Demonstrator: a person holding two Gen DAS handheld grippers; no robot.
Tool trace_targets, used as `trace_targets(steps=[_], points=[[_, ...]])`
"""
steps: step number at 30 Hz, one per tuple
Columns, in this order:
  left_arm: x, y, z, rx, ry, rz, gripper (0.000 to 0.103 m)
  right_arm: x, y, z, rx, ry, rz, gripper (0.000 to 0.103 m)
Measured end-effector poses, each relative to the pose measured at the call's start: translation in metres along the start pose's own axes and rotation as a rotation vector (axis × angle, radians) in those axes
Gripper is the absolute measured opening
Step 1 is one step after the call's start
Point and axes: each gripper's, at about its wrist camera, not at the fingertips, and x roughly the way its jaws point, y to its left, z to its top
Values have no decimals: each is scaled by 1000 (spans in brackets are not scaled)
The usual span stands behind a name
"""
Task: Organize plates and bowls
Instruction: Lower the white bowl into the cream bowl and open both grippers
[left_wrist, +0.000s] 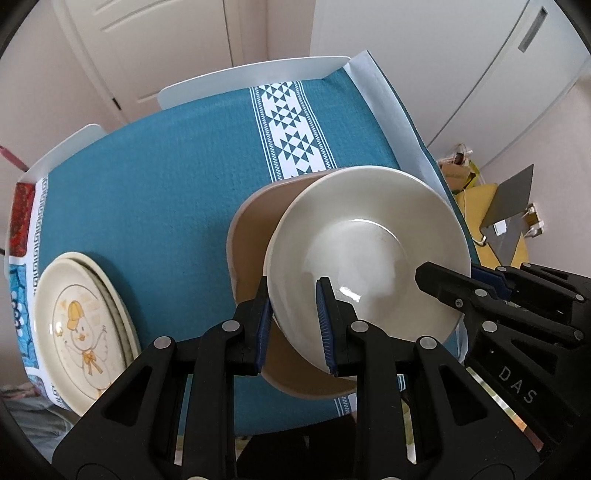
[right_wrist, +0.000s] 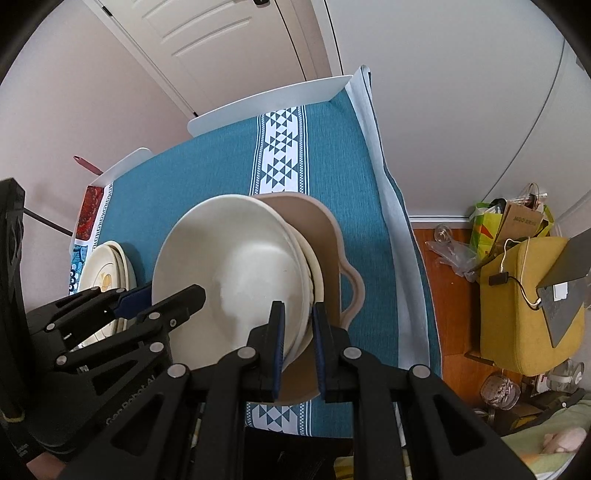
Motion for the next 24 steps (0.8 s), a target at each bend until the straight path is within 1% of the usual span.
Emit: trace_targets(steps=[5,16,18,20,23,24], points=[[-1,1,0,1,-1,11,21,0,2,0,2,11,-15,14],[-6,1,1,10,-13,4,21,-4,3,2,4,7,-25,14],[-17,4,2,7,-35,13,21,-9,2,1,15,-7,-17,14],[-32,9,4,-5,-62,2,21,-18,2,0,20,-28,-15,14],[-66,19,5,-18,-138,-16,21,-40,4,0,21,-78,-3,14],[-79,22,5,-18,-171,-22,23,-51,5,0,18,-101,-5,14]])
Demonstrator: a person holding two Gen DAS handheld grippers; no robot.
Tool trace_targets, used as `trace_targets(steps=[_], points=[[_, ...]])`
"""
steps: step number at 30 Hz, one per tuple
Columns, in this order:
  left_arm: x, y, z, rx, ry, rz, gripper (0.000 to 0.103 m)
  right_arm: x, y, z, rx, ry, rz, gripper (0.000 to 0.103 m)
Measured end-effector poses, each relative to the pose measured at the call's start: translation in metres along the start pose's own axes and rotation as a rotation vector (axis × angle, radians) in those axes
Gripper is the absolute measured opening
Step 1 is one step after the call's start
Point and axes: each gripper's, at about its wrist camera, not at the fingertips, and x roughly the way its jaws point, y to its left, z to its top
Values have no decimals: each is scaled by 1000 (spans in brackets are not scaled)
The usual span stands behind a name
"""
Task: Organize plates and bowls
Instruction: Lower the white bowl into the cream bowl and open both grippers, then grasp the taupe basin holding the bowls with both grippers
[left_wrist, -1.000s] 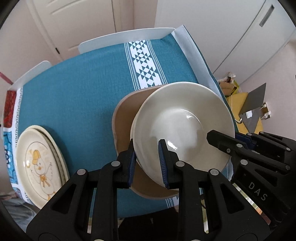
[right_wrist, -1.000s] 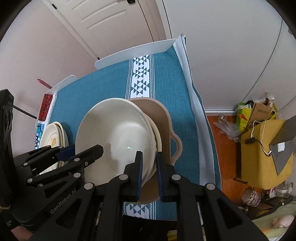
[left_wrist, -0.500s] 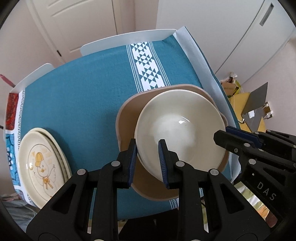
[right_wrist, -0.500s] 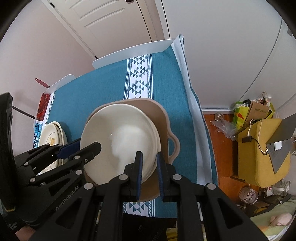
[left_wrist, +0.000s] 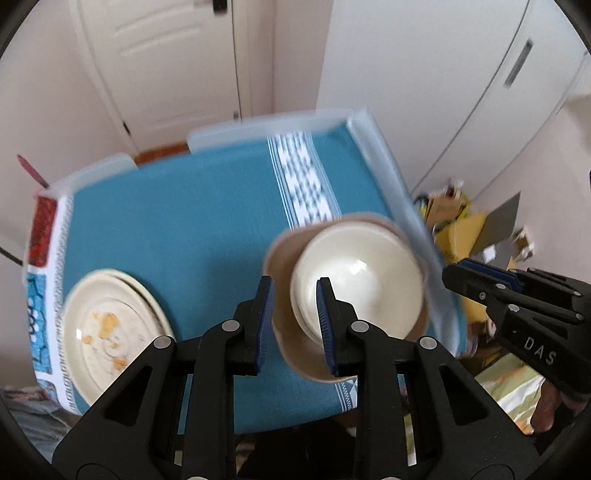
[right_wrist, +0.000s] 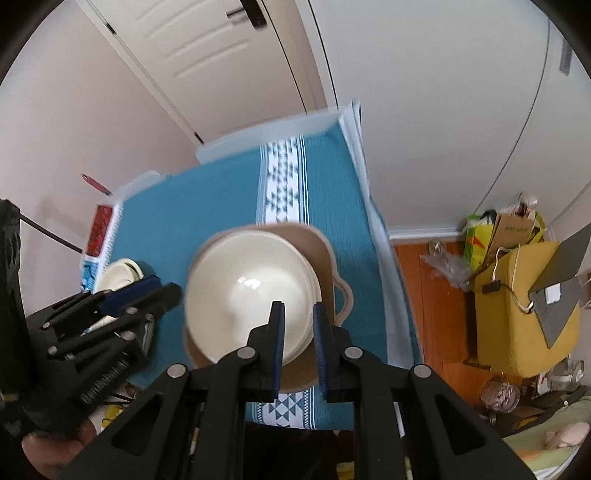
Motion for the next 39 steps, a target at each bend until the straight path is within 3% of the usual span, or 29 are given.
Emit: trace_targets(steps=[1,2,3,5,7,9,10,11,16,21,25,31,34,36,39], points=[[-13,3,1,-4,-32,-12,26,-8,1,1,-4,-19,2,14],[-23,6,1,-9,-58,-20,38,-19,3,2,-10,-40,5,14],[-35,10,1,-13,-97,-25,60,-28,5,2,-16,-57,4,14],[-56,17,-2,-24,-176,-19,88,-47,11,3,-40,-109,-8,16],[-74,23,-8,-31,-259,-5,96,-63,19,1,-68,-162,-35,33],[-82,26,-12,-24,-290,14,102,-74,22,-3,-78,-215,-54,91],[-84,26,-16,-16,-304,32,102,-79,25,-7,-85,-250,-61,100],[-85,28,-19,-9,-313,50,102,-82,26,-9,-92,-277,-71,103],[-72,33,-36,14,-270,147,103,-78,26,-28,-140,-343,-130,103],[-35,39,-52,31,-165,144,103,-49,12,-40,-115,-198,-240,103],[-9,42,-62,39,-83,141,103,-25,-5,-46,-75,-133,-265,103],[19,39,-60,78,-10,118,102,8,-14,-45,-116,-46,-273,102],[33,35,-57,99,29,105,101,23,-14,-41,-157,-1,-263,89],[42,32,-55,111,52,105,97,34,-13,-38,-179,33,-244,74],[53,28,-52,126,76,102,95,48,-8,-34,-212,80,-224,67]])
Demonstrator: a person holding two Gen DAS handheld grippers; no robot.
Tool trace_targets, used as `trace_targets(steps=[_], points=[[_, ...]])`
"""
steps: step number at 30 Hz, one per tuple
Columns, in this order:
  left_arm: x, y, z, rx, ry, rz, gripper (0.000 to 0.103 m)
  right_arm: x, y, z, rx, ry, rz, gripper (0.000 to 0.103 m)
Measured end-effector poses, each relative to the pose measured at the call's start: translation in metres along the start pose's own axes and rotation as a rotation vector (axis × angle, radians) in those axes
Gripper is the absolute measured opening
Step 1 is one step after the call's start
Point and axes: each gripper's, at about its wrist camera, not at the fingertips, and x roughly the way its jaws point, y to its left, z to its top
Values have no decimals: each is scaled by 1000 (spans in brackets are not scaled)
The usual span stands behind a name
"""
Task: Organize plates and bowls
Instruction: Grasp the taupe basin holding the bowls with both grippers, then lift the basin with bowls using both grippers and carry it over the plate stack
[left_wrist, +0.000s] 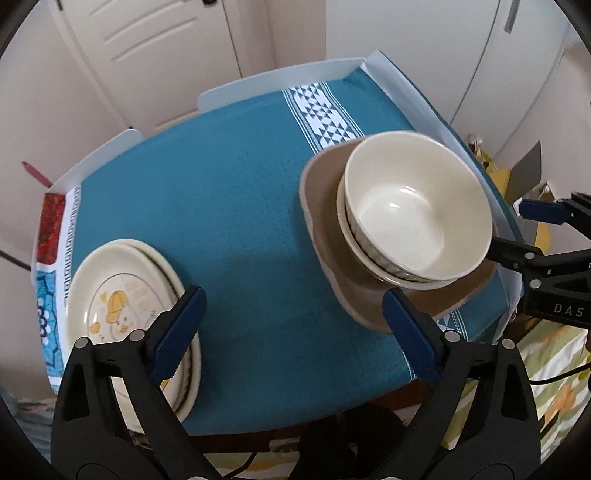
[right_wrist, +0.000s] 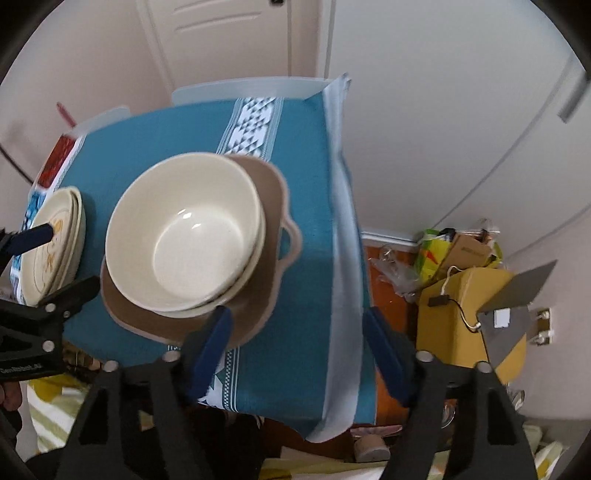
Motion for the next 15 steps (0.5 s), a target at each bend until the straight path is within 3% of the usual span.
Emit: trace_targets(steps=[7,15], points=[[27,-5,8,20,63,-23,69,23,2,7,-58,69,36,54],[52,2,12,-21,71,-141,25,42,-3,16,-95,58,106,37]])
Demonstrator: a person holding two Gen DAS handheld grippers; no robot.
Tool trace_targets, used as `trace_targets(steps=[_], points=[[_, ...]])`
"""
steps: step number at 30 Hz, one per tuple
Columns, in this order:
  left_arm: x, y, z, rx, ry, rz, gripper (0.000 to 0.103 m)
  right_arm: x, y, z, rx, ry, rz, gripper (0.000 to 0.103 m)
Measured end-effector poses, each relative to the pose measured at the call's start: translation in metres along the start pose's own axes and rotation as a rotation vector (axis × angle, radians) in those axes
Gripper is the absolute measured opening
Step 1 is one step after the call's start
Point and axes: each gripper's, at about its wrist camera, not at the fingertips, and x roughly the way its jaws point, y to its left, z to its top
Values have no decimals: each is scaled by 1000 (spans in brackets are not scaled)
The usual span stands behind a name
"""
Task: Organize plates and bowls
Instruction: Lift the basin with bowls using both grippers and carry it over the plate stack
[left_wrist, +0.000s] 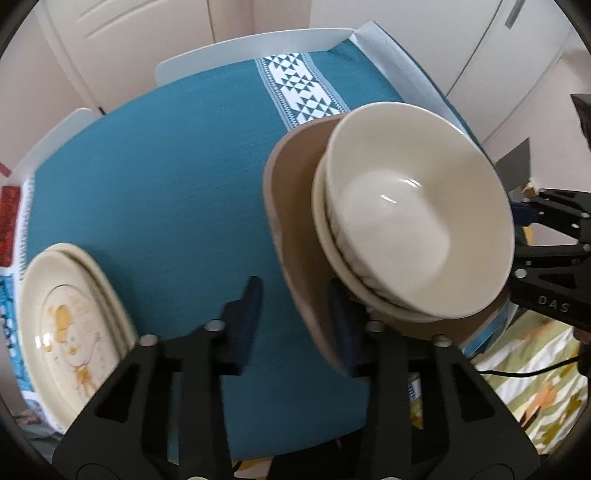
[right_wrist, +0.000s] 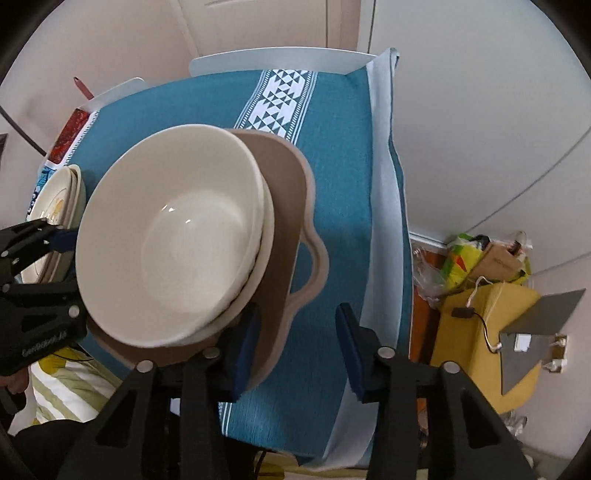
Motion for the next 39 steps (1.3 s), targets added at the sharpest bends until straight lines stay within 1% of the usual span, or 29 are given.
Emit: trace_targets(steps=[1,2,3,4,7,9,10,17,20,24,27,33,39], points=[[1,0,0,0,-2,-14,23,1,0,1,-11,-7,5,36],[2,0,0,1,-4,-23,18,2,1,3,-20,-15,13,35],[4,-2,0,6,-8,-32,15,3,-1,3,-20,-17,25,33],[4,-3,0,12,-12,-35,13,6,-3,4,-14,-16,55,31],[6,-5,-1,24,-21,-25,13,14,-4,5,-9,-4,110,23],[7,-4,-1,16,-24,-31,12,17,0,5,-19,-2,128,14],[7,-4,-2,16,-27,-32,12,21,3,6,-18,6,150,12],[1,-5,-7,20,-32,-15,11,17,6,2,-10,-28,146,11],[-7,-4,-8,12,-50,-11,11,11,9,4,-25,-44,135,11],[-26,2,-7,-10,-81,-1,11,-5,11,11,-49,-68,118,11],[-48,11,-9,-38,-114,10,11,-21,20,18,-76,-92,110,11],[-93,44,-20,-108,-172,58,11,-53,52,35,-150,-145,120,11],[-125,93,-41,-172,-182,87,11,-70,107,51,-215,-168,141,11]])
